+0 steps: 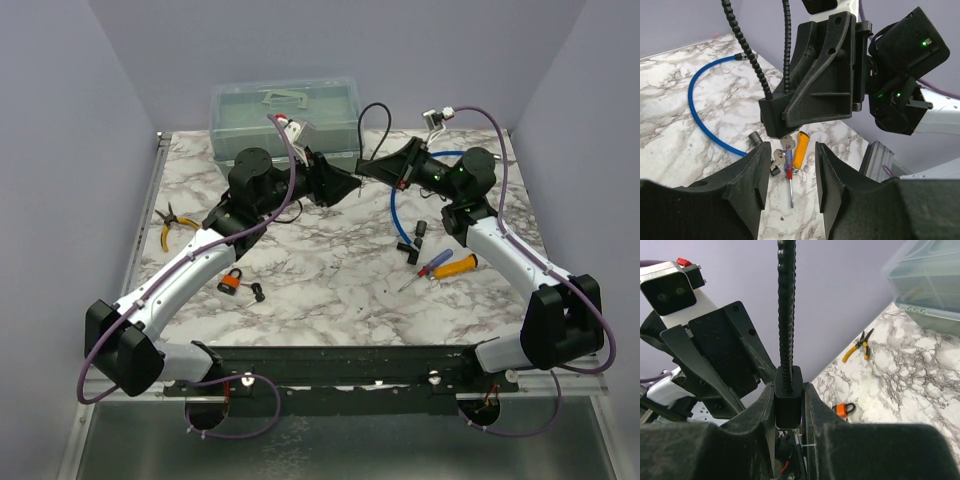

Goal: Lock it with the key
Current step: Lock the lock.

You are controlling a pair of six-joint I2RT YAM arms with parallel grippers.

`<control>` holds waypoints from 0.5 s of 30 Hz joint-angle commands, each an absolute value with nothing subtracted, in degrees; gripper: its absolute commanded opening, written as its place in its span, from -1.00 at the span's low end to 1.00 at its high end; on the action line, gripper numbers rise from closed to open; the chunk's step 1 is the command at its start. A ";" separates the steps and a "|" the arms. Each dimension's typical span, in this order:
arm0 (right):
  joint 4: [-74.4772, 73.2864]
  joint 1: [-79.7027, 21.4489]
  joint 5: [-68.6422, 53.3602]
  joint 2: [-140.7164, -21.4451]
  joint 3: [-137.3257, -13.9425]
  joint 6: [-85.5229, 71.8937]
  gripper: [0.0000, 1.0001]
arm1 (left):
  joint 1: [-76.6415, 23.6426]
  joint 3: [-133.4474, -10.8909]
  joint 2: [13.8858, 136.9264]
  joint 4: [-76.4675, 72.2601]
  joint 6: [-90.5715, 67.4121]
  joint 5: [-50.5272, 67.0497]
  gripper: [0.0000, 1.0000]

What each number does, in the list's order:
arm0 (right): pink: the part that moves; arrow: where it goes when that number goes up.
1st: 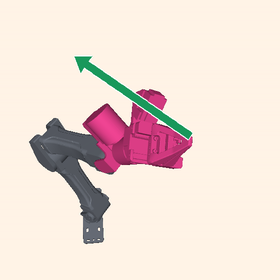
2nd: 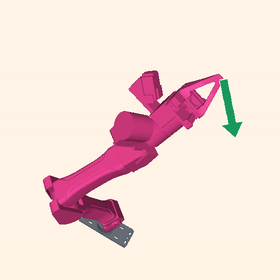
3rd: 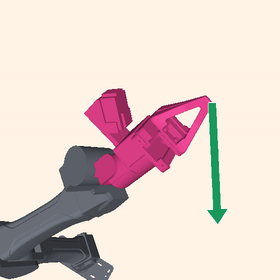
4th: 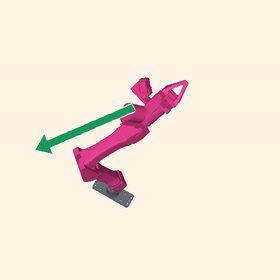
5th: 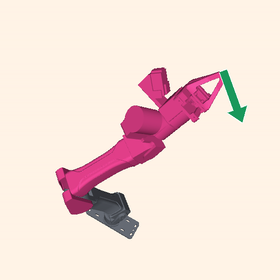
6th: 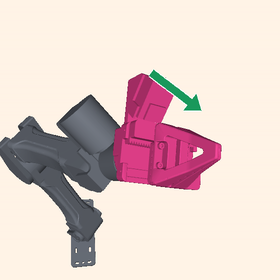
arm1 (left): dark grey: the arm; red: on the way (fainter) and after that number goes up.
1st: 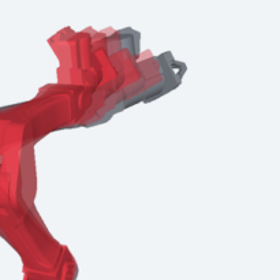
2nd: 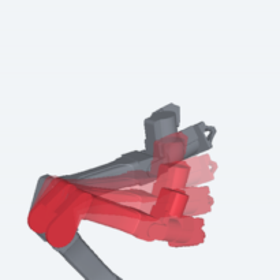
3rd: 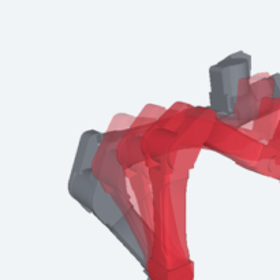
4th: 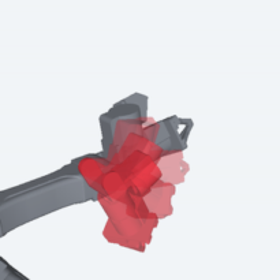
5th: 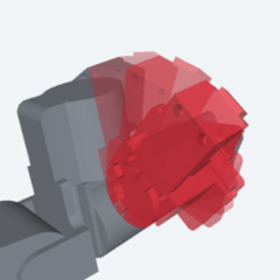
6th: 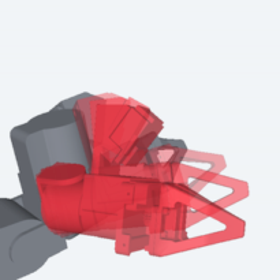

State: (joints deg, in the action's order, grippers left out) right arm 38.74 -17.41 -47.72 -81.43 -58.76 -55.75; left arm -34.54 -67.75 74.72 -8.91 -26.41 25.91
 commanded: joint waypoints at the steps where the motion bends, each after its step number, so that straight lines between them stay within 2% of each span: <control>1: 42.44 -17.23 -46.46 -80.15 -58.91 -56.90 -0.99 | -35.40 -67.29 76.03 -13.88 -29.16 27.28 -0.12; 5: 42.97 -17.23 -45.95 -79.40 -58.34 -57.66 -0.99 | -35.57 -67.34 76.95 -15.11 -30.66 26.54 -0.23; 15: 43.21 -17.17 -45.80 -78.41 -57.32 -58.39 -0.99 | -36.31 -67.48 78.56 -16.46 -31.38 25.40 -0.31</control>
